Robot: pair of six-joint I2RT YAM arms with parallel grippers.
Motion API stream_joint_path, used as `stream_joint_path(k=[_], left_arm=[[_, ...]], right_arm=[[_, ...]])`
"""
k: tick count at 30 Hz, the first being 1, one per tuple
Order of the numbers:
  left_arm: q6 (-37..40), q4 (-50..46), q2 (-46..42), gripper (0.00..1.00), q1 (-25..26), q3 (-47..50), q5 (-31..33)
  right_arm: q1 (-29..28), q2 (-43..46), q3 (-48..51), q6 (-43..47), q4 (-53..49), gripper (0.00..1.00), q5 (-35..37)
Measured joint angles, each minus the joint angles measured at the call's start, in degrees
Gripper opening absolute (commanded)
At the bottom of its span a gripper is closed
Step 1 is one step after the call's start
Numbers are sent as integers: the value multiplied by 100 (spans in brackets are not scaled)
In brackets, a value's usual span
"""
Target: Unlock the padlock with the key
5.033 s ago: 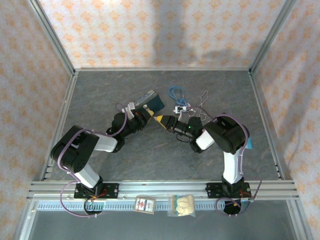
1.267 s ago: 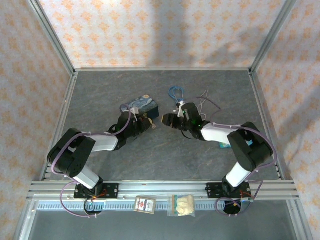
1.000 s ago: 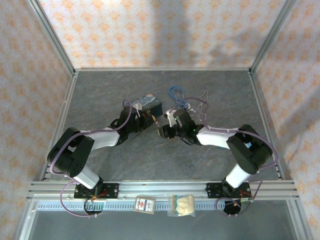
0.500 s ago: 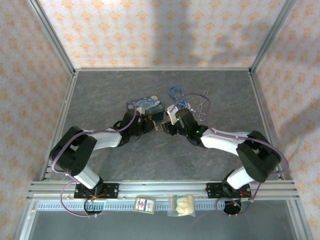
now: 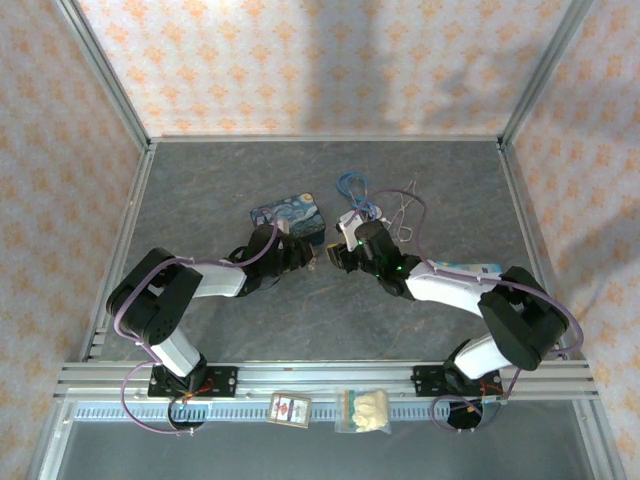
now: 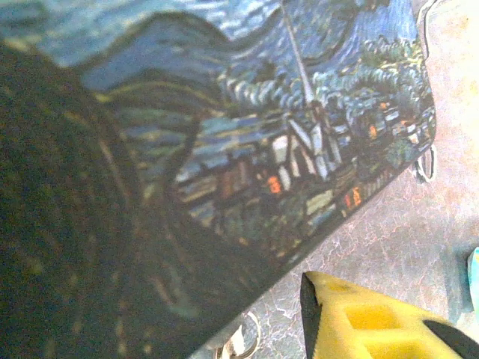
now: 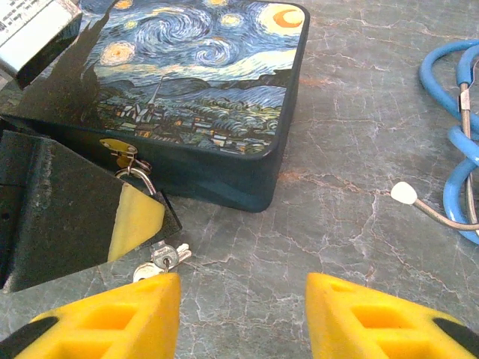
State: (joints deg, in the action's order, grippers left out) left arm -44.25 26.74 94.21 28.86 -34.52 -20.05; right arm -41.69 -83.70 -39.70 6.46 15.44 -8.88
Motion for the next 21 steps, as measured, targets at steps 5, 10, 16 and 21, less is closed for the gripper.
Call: stream_joint_path(k=[5,10,16,21], left_arm=[[-125,68,-201,67,-175,111,0],[-223,2,-811,76,-372,199,103],[-275,11,-1167,74,-507,299,223],[-437,31,-1169,71,-643,614,356]], right_arm=[[0,9,0,0,0,47,2],[0,7,0,0,0,48,-66],[0,-129,-83,-20,-2,48,-225],[0,-216,-144,-85,0,48,-326]])
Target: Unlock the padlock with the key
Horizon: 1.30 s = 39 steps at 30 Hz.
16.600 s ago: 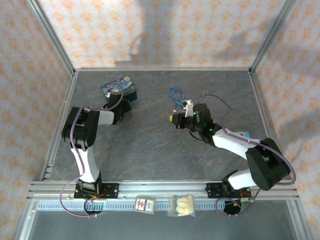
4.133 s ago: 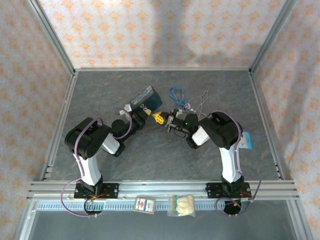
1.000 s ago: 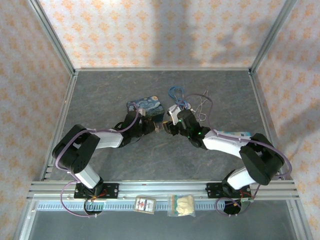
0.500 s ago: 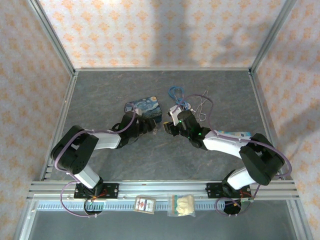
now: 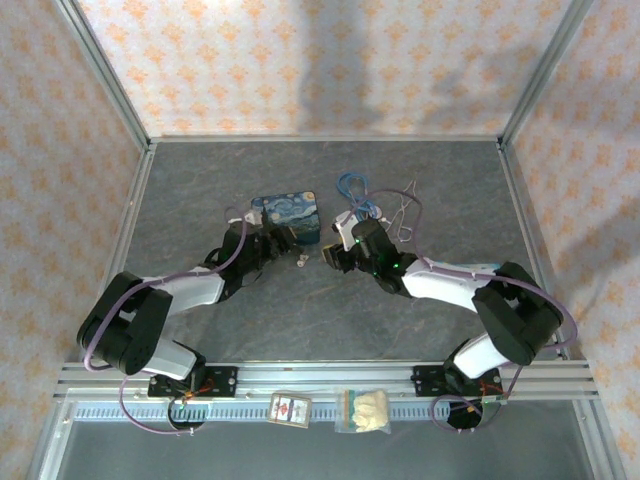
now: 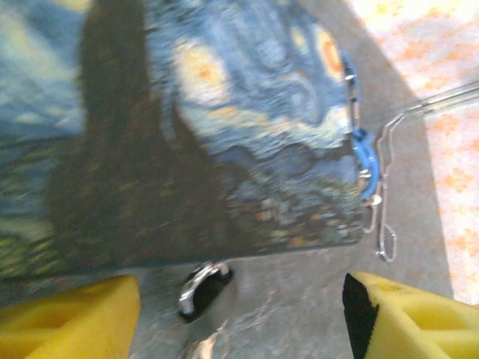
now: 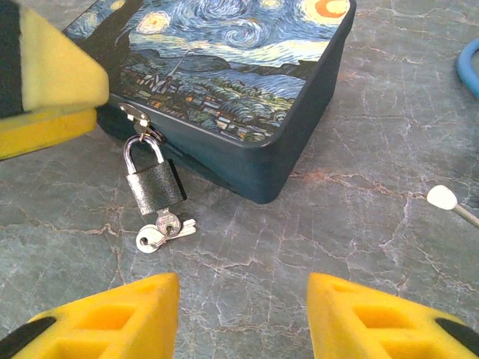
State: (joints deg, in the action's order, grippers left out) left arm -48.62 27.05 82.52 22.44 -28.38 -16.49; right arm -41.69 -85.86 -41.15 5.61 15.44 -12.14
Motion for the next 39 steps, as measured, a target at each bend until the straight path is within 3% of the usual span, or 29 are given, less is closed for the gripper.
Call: stream_joint_path(k=[10,17,28,34,39], left_arm=[[-595,525,-131,64,472,601,437],[-1032,1725,824,55,664,608,638],[-1263,2747,1567,43,868,592,1104],[-1436,3571,2107,26,907,592,1117],[-1482,4009,2326,1,909,592,1043]], right_arm=[[0,-48,0,-114,2,47,-129],[0,-85,0,-179,0,47,-140],[0,-7,7,-195,4,46,-138],[0,-9,20,-262,83,46,-138],[0,-15,157,-437,330,46,-203]])
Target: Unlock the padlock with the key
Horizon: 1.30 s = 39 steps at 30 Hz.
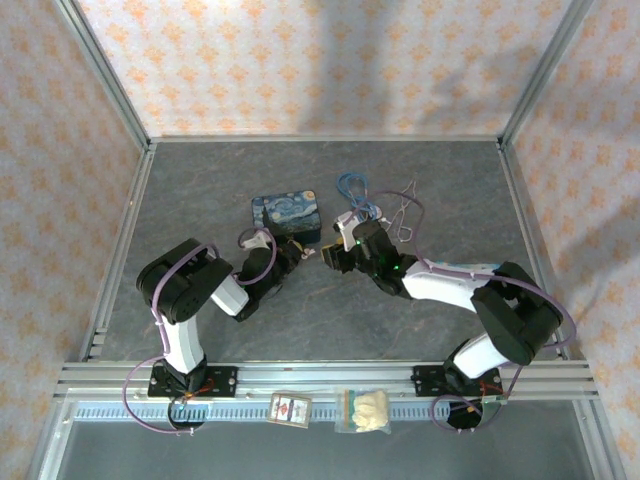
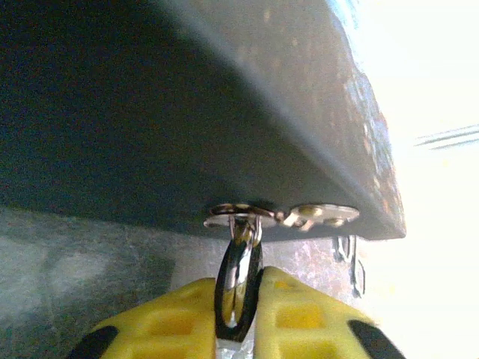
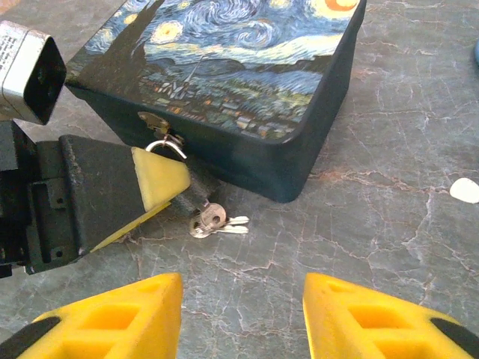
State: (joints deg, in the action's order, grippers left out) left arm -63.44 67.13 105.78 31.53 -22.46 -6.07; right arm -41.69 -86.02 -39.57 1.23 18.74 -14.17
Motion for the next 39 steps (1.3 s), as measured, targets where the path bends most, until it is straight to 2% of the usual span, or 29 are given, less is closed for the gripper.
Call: stream_joint_path(k=[5,10,17,24,39], left_arm=[[-66,-57,-61,0,-2,2,-116],[-103,-726,-382,0,-17,-116,-505],[-107,-1753,-750,0,-46,-428,-1108],[-35,-2448,-931,0,-157,-710,-1414],[50,-2708,-944,0,-168,-796,-1499]], right_arm=[[0,-162,57,-199,240,46,-229],[0,-393,48,-144,315,45,-557],[0,-1080,-713,398,-341,42,-859],[0,-1331,-1084,925,-857,42,-590],[-79,-1475,-1108,1335,-1189,40,-361]])
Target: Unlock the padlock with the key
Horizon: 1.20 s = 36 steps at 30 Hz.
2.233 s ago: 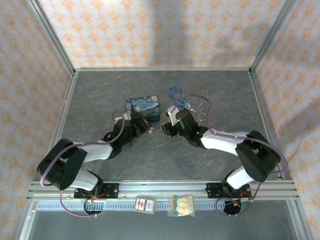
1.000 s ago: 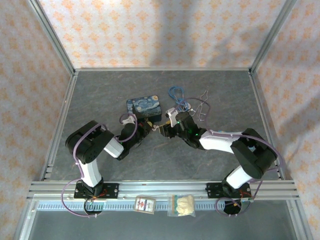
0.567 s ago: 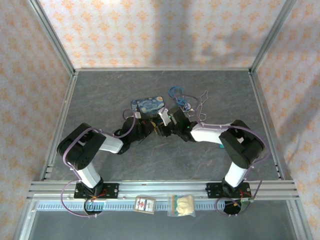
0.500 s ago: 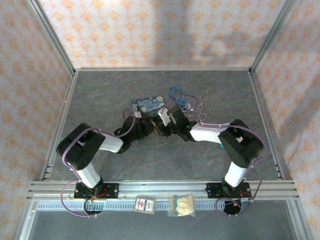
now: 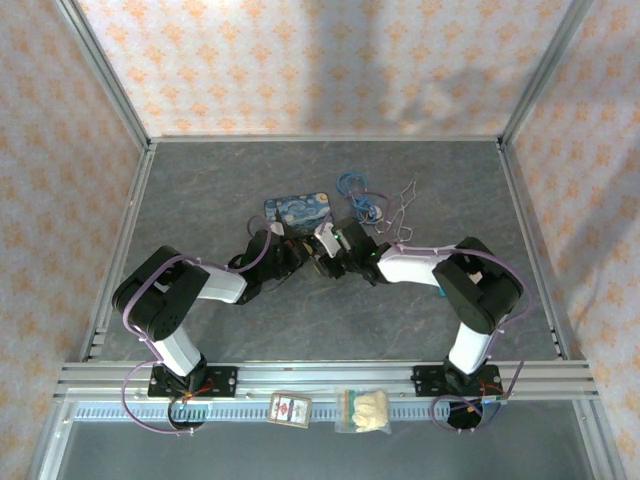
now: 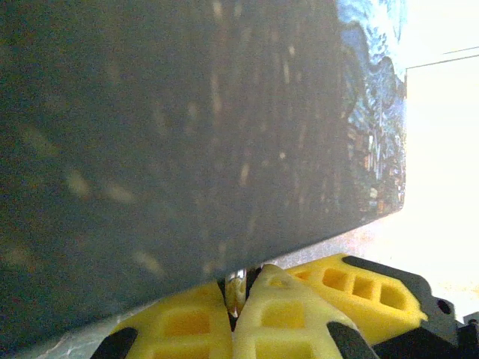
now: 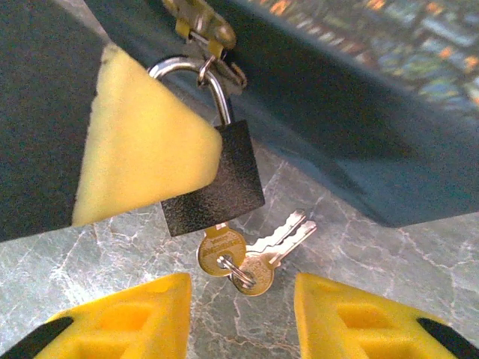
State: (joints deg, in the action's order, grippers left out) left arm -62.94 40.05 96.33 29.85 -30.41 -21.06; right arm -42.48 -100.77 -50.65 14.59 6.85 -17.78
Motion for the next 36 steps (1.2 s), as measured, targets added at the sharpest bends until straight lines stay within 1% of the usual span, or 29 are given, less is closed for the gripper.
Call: stream_joint_path(k=[4,9,14,23,24,27,29,31,33,36], left_arm=[[-2,0,0,0,0,0,0],[-4,0,-22,0,0,0,-20],[-15,-2,-125,0,0,2,-111],[-24,-24,-201,0,-52,9,-109],[-22,-22,-201,0,-61,9,-114],[-17,-22,-201,0,-66,9,-127],[2,-24,-201,0,-66,9,-138],[74,-24,-201,0,-70,9,-155],[219,-20,-201,0,-96,9,-199],[516,-26,-214,0,-153,9,-260]], right_arm=[[-59,-103,-37,7,7,40,-4],[-79,-186,-37,4,199,36,59],[-79,-286,-37,-26,448,26,238],[-140,-365,-35,-48,691,1,345],[-140,-365,-35,-39,702,0,343],[-136,-365,-35,-13,704,0,313],[-105,-365,-55,28,660,0,208],[-7,-378,-170,57,463,0,-63],[142,-448,-356,72,205,0,-485],[413,-649,-691,72,-179,0,-1344]])
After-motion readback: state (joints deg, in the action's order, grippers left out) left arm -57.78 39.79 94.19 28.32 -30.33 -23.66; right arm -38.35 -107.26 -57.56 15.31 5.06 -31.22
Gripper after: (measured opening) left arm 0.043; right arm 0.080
